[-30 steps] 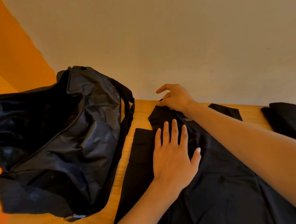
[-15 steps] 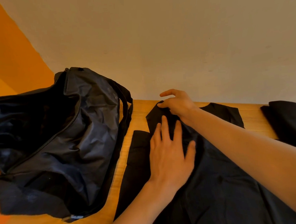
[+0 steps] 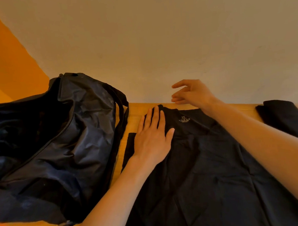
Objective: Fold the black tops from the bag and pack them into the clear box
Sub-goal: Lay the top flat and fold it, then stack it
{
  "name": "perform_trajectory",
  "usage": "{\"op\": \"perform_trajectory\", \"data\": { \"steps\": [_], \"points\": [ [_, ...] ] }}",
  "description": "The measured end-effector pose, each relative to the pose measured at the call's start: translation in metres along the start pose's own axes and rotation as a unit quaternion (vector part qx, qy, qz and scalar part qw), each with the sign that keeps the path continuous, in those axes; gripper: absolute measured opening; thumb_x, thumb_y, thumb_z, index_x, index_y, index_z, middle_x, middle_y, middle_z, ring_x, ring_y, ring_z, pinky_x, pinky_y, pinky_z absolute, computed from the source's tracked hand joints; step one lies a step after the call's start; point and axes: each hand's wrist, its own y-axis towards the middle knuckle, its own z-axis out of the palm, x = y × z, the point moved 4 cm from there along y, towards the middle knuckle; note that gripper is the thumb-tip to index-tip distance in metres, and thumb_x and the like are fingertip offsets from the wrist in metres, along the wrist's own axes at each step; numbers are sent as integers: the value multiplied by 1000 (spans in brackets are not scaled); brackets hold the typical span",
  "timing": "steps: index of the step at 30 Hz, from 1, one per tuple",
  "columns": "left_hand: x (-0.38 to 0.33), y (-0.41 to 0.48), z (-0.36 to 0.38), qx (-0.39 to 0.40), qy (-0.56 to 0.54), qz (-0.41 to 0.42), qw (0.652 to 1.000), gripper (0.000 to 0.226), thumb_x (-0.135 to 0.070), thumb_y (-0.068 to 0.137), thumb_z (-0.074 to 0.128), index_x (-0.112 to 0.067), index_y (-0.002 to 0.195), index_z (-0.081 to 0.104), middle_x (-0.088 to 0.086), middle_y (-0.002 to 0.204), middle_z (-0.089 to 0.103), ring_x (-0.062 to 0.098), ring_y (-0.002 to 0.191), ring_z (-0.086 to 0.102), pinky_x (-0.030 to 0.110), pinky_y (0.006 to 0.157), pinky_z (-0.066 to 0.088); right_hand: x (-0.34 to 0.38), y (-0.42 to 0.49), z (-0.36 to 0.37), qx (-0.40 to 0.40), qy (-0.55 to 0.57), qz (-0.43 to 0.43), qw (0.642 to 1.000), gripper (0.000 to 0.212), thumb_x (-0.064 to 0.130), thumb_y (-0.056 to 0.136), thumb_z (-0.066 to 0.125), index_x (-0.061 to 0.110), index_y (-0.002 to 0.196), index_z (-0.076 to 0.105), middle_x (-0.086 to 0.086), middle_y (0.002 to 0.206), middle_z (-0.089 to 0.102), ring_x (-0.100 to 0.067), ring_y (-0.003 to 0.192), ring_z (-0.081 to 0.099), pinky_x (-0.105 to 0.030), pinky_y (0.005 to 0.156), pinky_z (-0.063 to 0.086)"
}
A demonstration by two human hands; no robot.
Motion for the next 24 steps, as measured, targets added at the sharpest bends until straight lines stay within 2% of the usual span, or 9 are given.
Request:
{"op": "perform_trajectory", "data": {
  "steps": [4,7,8,10,13,15,18,20,24],
  "points": [
    [7,2,0,15,9,-22,1000,78,-63,104,6,-14,164,-1,5,172,-8,23,158,-12,44,128,-3,-16,-36,-56,-114,-67,-49,990,22,4,100,56,15,111,72,-4,99,77,-14,92,75,-33,88,60],
    [5,6,0,-1,5,-13,1000,83,-68,99,0,-17,163,-4,4,171,-12,22,157,-13,42,128,-3,-43,-73,-80,-168,-287,-13,943,32,21,106,48,18,135,61,-9,135,64,-26,122,61,-34,97,49],
    [3,8,1,4,6,-5,1000,83,-70,99,1,-17,163,-5,3,171,-13,21,157,-13,42,128,-3,-57,-82,-80,-144,-358,18,922,42,31,109,42,16,148,50,-11,151,51,-30,138,48,-39,107,41],
    [-1,14,0,26,7,0,1000,84,-70,99,5,-17,164,-2,2,172,-10,20,157,-12,42,128,-3,-85,-92,-71,-80,-433,70,895,62,46,109,26,14,162,22,-10,170,16,-27,157,11,-41,126,14],
    [-5,18,-7,26,11,-26,999,85,-71,99,5,-17,164,6,4,172,-2,24,158,-7,44,128,-2,-112,-96,-62,-60,-490,85,866,71,58,104,8,21,163,-7,-4,170,-15,-20,155,-18,-40,126,-9],
    [-15,20,-12,-4,6,-22,1000,88,-71,97,0,-15,163,13,9,172,3,30,158,-3,46,128,2,-114,-97,-63,-94,-489,92,862,72,60,103,4,23,163,-9,-2,169,-18,-19,155,-20,-40,126,-11],
    [-48,26,-10,-25,12,73,997,89,-69,94,-1,-16,164,9,10,171,-6,28,158,-8,46,129,2,-107,-100,-63,-142,-498,73,852,72,58,103,3,21,163,-9,-6,169,-18,-23,155,-20,-43,126,-11],
    [-66,29,-3,-13,25,113,993,83,-69,97,3,-20,164,2,8,171,-12,26,157,-12,46,129,2,-103,-102,-54,-124,-512,33,849,68,57,105,6,23,161,-11,-3,168,-20,-21,154,-23,-42,126,-12],
    [-68,37,11,31,26,85,996,78,-71,100,9,-28,164,-4,1,171,-15,22,157,-16,45,128,-3,-110,-99,-52,-87,-498,51,861,70,62,103,5,27,162,-10,1,170,-16,-15,154,-21,-43,126,-10]
  ]
}}
